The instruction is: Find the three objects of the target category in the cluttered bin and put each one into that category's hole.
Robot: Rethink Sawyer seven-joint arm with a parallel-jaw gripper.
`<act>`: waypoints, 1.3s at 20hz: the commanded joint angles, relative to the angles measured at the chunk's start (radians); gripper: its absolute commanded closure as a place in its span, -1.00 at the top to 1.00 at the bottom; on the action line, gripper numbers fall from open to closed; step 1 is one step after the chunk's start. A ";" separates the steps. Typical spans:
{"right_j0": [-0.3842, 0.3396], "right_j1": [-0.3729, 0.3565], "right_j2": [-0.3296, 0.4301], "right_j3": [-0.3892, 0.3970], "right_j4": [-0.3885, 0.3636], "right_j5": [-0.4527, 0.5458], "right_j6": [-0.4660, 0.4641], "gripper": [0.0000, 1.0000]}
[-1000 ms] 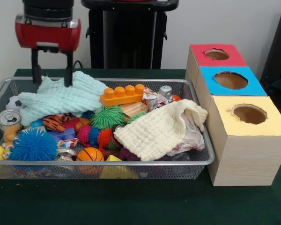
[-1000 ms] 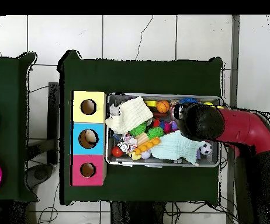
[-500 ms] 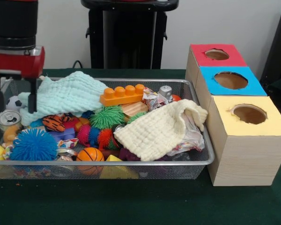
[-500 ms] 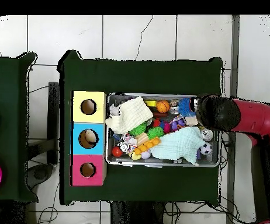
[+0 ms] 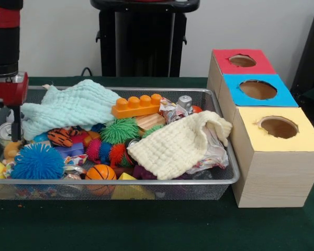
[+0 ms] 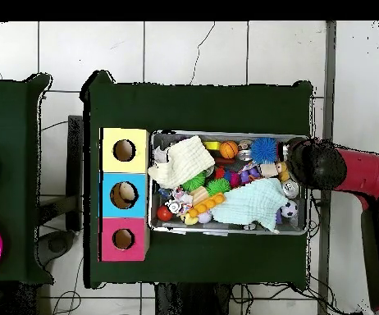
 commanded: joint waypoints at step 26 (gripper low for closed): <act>-0.050 0.070 0.068 0.142 -0.099 -0.100 -0.172 1.00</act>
